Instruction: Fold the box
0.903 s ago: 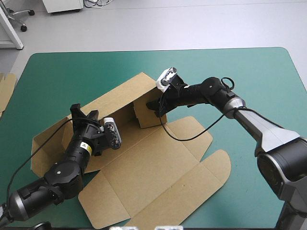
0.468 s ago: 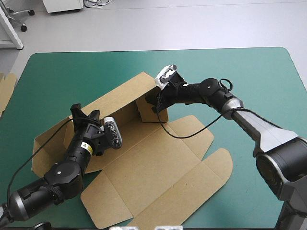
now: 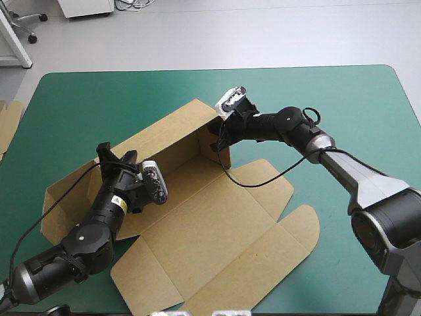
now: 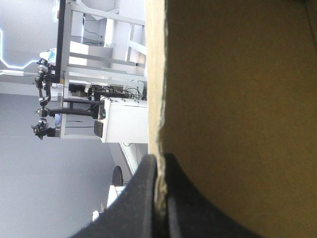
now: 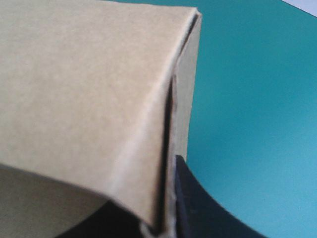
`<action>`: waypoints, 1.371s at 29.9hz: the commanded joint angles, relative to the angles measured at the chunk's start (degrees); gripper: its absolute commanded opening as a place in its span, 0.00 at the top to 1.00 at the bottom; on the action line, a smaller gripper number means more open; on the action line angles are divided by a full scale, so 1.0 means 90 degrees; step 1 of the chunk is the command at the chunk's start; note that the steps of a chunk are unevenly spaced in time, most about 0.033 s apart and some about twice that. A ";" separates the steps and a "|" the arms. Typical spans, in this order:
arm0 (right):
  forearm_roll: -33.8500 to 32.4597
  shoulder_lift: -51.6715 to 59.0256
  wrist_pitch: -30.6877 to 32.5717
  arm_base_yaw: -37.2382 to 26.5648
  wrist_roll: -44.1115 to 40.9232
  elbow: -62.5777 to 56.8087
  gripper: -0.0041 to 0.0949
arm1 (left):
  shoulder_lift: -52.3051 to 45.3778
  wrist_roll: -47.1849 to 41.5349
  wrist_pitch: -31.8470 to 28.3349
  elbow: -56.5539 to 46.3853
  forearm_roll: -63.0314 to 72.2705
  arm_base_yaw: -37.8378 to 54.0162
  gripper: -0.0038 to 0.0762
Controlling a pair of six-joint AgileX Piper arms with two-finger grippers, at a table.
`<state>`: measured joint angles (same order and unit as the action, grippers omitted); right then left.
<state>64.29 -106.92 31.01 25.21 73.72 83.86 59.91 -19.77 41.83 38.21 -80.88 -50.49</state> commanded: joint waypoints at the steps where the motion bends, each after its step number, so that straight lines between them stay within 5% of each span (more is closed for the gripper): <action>1: 0.0313 0.0314 0.0603 0.0039 -0.0064 0.0182 0.98 | -0.0099 -0.0422 -0.0055 0.0151 -0.0559 -0.0034 0.97; 12: 0.0313 0.0314 0.0594 0.0039 -0.0105 0.0182 0.98 | -0.0099 -0.0441 -0.0025 0.0151 -0.0407 -0.0034 0.95; 23: 0.0313 0.0314 0.0403 0.0039 -0.0084 0.0182 0.98 | -0.0099 -0.0174 -0.0122 0.0526 0.0256 -0.0034 0.65; 41: 0.0313 0.0132 0.0279 0.0039 -0.0084 0.0182 0.98 | -0.0099 0.1056 -0.0387 0.1087 0.2916 -0.0034 0.49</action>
<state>64.76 -107.67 31.47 25.11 73.31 84.15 59.91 -10.76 39.33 45.31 -55.82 -50.49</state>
